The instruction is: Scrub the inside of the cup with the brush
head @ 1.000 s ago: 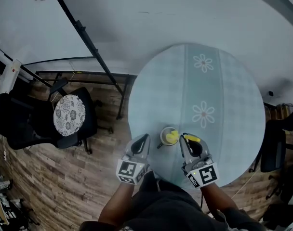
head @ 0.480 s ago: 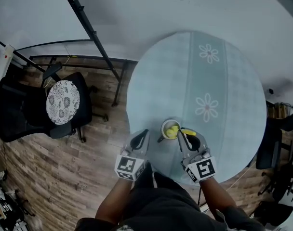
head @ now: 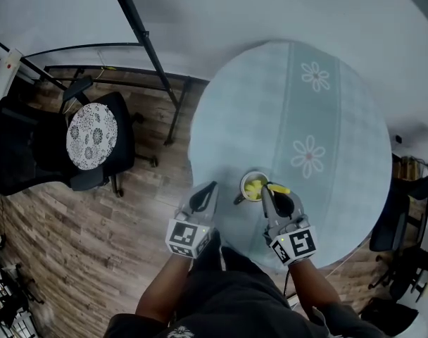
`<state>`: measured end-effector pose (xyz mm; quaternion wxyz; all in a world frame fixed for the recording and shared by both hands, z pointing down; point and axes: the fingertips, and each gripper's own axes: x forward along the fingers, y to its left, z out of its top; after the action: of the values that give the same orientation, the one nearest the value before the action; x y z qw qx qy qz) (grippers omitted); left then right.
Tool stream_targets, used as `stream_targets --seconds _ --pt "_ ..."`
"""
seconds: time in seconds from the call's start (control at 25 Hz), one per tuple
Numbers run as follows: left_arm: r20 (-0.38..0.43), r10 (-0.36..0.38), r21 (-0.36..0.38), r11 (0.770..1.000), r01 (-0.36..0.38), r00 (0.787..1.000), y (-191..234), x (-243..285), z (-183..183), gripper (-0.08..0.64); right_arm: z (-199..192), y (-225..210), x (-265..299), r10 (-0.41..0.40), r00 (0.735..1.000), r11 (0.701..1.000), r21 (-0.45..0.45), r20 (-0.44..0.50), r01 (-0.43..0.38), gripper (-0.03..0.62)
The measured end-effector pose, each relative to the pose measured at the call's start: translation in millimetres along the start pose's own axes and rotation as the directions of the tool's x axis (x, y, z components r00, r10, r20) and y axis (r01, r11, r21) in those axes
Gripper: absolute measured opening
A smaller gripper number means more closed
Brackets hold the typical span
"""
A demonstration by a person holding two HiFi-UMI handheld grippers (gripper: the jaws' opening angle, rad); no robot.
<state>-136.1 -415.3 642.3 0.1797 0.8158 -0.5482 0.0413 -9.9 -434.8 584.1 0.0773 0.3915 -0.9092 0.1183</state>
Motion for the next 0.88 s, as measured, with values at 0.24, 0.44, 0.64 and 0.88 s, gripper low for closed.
stream_targets --seconds 0.24,0.44,0.64,0.88 --pt "-0.007 0.005 -0.011 1.000 -0.005 1.000 5 -3 -5 0.005 3 2 15 -0.004 1.000 1.000 0.003 0.021 0.004 0.037" --pt "-0.006 -0.006 -0.001 1.000 0.006 1.000 4 -2 -4 0.005 8 -3 26 -0.007 0.999 1.000 -0.023 0.042 0.008 0.037" --pt "-0.010 -0.010 -0.002 1.000 0.010 1.000 5 -1 -5 0.005 10 -7 33 -0.018 0.999 0.998 -0.064 0.052 0.021 0.037" --pt "-0.017 -0.016 0.000 1.000 0.016 1.000 2 3 -6 0.005 8 -16 30 -0.039 0.998 0.995 -0.092 0.048 0.043 0.037"
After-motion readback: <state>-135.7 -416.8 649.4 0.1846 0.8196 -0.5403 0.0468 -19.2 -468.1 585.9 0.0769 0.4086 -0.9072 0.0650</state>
